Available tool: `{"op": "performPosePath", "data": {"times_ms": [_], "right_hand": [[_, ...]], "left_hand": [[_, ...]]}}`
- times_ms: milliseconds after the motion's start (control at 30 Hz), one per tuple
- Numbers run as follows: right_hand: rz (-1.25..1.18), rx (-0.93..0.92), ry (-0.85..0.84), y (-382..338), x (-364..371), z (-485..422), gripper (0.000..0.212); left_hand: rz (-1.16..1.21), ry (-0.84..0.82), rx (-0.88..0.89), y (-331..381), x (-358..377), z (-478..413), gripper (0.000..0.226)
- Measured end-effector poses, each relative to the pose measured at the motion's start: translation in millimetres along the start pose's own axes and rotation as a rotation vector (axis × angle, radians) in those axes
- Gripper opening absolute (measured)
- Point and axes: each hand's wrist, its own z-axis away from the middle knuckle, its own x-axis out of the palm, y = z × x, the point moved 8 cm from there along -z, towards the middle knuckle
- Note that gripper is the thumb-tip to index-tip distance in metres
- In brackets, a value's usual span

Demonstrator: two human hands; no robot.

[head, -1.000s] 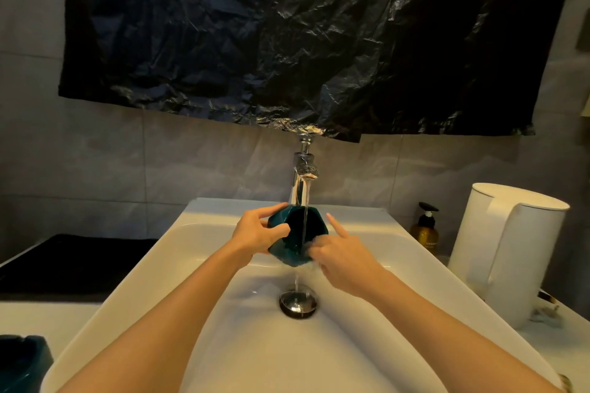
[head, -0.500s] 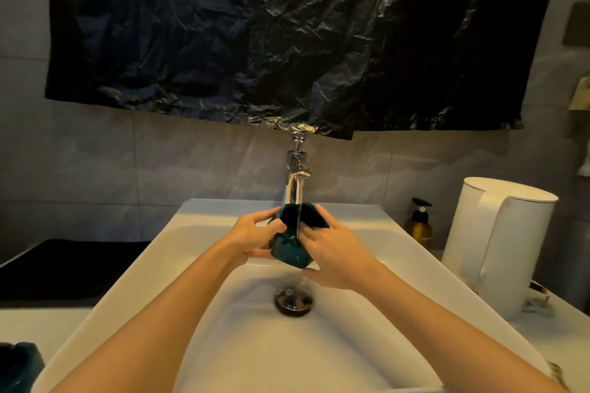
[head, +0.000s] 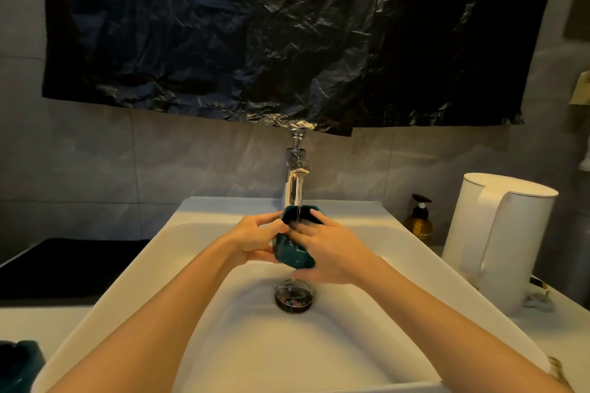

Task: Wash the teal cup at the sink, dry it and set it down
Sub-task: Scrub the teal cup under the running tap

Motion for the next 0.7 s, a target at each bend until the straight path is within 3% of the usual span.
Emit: {"op": "performPosePath", "data": {"times_ms": [67, 133, 233, 400, 433, 567, 600, 700], "right_hand": [[0.085, 0.066, -0.009, 5, -4, 5, 0.073], [0.111, 0.080, -0.040, 0, -4, 9, 0.061], [-0.163, 0.134, -0.072, -6, -2, 12, 0.040], [-0.645, 0.222, -0.033, -7, 5, 10, 0.035], [-0.587, 0.216, -0.047, -5, 7, 11, 0.036], [0.037, 0.090, 0.018, 8, -2, 12, 0.029], [0.037, 0.103, 0.011, 5, -3, 10, 0.028], [-0.398, 0.207, -0.038, -11, 1, 6, 0.037]], "left_hand": [[0.004, 0.021, -0.001, 1, -1, -1, 0.027], [-0.011, 0.053, 0.000, 1, -4, -2, 0.026], [-0.023, 0.117, 0.012, 1, -11, -3, 0.033], [-0.049, 0.143, 0.117, 11, -16, -4, 0.039], [-0.054, 0.143, 0.128, 13, -16, -4, 0.040], [-0.018, 0.160, 0.155, 17, -21, -4, 0.043], [-0.014, 0.170, 0.164, 17, -21, -4, 0.044], [-0.031, 0.175, 0.187, 19, -19, -5, 0.046]]}}
